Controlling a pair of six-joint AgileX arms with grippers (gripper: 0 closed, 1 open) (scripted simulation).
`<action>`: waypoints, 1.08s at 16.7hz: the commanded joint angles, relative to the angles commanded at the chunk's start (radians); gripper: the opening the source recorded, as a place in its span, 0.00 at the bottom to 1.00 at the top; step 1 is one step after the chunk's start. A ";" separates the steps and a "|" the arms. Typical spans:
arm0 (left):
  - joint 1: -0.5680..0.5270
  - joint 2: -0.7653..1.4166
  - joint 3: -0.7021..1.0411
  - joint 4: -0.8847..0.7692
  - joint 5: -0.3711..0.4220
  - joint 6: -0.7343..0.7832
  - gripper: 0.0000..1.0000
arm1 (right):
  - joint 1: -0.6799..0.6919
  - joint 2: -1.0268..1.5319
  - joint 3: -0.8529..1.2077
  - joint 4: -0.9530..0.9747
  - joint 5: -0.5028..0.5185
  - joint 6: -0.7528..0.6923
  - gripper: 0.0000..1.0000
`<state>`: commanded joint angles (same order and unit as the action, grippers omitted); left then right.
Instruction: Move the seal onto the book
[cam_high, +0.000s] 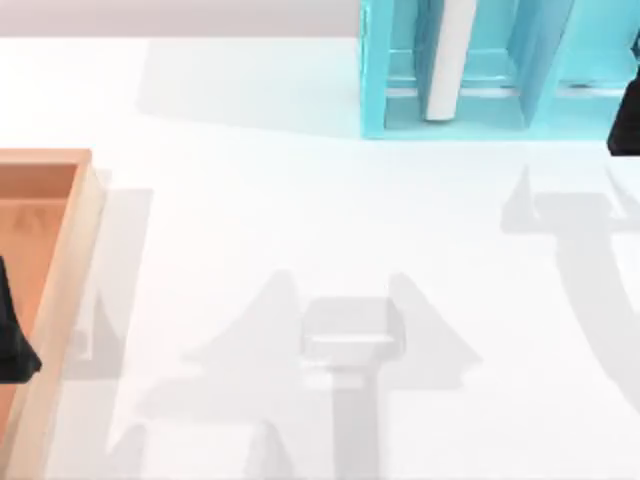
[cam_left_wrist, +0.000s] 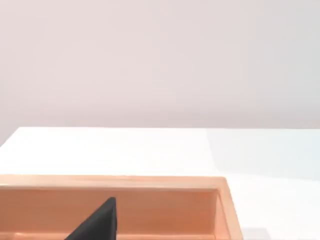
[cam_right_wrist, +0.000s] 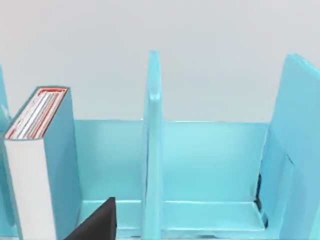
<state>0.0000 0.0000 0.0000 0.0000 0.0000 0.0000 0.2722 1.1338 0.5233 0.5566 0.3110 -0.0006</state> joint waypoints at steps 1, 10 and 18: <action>0.000 0.000 0.000 0.000 0.000 0.000 1.00 | 0.025 0.118 0.050 0.054 0.028 0.005 1.00; 0.000 0.000 0.000 0.000 0.000 0.000 1.00 | 0.214 0.962 0.428 0.454 0.232 0.064 1.00; 0.000 0.000 0.000 0.000 0.000 0.000 1.00 | 0.250 1.101 0.502 0.532 0.269 0.082 1.00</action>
<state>0.0000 0.0000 0.0000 0.0000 0.0000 0.0000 0.5224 2.2343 1.0250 1.0882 0.5801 0.0812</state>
